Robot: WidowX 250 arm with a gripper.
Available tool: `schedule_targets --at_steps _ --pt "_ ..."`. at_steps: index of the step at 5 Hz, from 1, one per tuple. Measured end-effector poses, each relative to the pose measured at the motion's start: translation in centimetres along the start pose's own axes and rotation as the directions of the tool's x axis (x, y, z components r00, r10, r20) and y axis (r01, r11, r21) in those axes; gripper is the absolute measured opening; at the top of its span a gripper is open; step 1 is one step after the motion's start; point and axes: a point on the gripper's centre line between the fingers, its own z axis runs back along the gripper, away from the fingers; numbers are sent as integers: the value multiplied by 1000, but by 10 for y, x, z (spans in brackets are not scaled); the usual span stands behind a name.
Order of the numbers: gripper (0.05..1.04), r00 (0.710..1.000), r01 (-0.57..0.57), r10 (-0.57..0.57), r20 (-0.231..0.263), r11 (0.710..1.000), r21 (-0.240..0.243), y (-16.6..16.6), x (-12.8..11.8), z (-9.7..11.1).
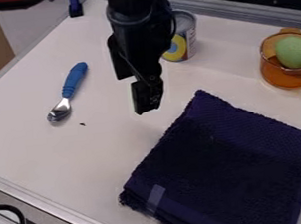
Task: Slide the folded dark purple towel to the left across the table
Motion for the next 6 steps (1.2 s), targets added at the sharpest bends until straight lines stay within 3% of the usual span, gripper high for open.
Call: schedule_targets --at_steps 2,3,4,5,6 --pt "999 999 7 -9 -38 999 -54 -22 -1 -7" --pt "999 999 -35 35 -1 996 -81 -38 11 -6" --pt "999 984 -162 167 55 984 -77 -59 29 -6" --pt "969 962 -266 270 43 960 -86 -81 41 -14" --pt "704 951 -293 300 73 951 -97 -92 51 -16"
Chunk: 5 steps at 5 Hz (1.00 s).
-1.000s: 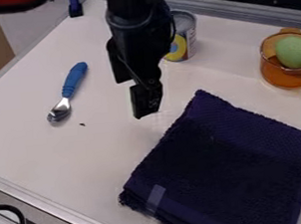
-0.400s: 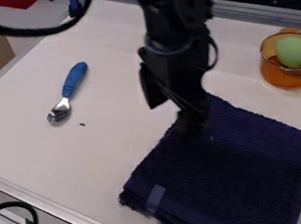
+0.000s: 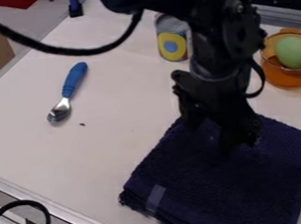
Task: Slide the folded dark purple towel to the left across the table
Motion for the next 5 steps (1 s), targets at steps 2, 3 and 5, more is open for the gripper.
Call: schedule_targets --at_steps 2,3,5 --pt "180 997 -55 56 -45 998 7 -13 -2 -14" --pt "60 997 -54 53 -52 998 -10 -17 0 -29" --pt "52 985 -174 174 5 985 -10 -18 2 -53"
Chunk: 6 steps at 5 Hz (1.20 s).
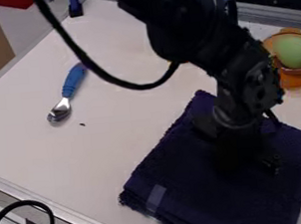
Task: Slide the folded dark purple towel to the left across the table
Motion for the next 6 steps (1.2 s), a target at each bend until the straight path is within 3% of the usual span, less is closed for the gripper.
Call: schedule_targets --at_steps 1,3,6 --pt "52 1000 3 -3 -24 1000 6 0 1 -2" --pt "52 999 34 -32 -28 998 48 17 2 -7" --pt "52 1000 -18 18 3 998 67 64 -5 -5"
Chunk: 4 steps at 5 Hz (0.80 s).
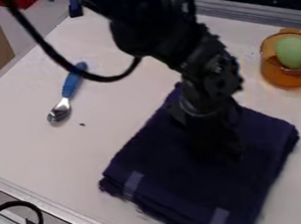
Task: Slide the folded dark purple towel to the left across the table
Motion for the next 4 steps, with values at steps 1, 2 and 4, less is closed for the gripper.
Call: schedule_targets --at_steps 1,2,4 --pt "52 1000 -10 10 -2 1000 9 11 0 0" --pt "52 1000 -11 11 -6 1000 17 24 -1 -1" --pt "52 999 -44 44 -6 999 17 42 -5 -1"
